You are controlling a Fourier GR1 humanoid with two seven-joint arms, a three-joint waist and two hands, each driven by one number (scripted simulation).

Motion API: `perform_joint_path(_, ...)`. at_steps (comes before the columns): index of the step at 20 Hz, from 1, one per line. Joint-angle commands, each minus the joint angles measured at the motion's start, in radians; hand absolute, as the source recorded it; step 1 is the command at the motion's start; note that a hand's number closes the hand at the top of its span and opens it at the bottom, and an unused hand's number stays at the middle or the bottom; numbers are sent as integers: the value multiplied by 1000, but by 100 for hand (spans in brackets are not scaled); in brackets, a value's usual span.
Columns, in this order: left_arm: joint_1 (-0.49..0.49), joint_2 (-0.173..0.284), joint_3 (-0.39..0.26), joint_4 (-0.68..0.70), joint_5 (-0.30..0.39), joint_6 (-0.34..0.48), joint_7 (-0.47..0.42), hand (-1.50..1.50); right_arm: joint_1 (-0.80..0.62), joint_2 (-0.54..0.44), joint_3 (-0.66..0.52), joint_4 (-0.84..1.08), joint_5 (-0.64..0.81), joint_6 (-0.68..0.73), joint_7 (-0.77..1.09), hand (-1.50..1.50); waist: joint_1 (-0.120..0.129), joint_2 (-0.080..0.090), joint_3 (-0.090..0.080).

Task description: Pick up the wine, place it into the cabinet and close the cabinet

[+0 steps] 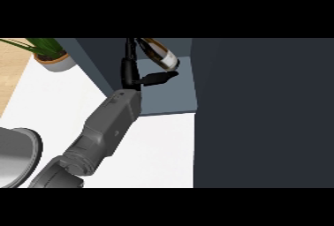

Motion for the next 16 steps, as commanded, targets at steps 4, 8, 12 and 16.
perform_joint_path(4, 25, 1, 5, 20, 14, -37, 10, -150, 20, -15, 16, -115, -10, -30, 77, -150, 5, 0, -4)
perform_joint_path(8, 87, 1, -1, -17, 49, -87, -18, -150, 5, 8, 40, -106, 7, -50, 69, -150, 19, -8, -4)
perform_joint_path(12, 92, 1, -33, -55, 99, -106, 1, -150, 0, -25, -30, -88, -54, -34, 67, -150, 13, -10, -4)
perform_joint_path(16, 171, 1, -106, -109, 156, -117, -27, -150, -24, -14, 19, -78, -15, -52, 86, -150, 11, -13, -4)
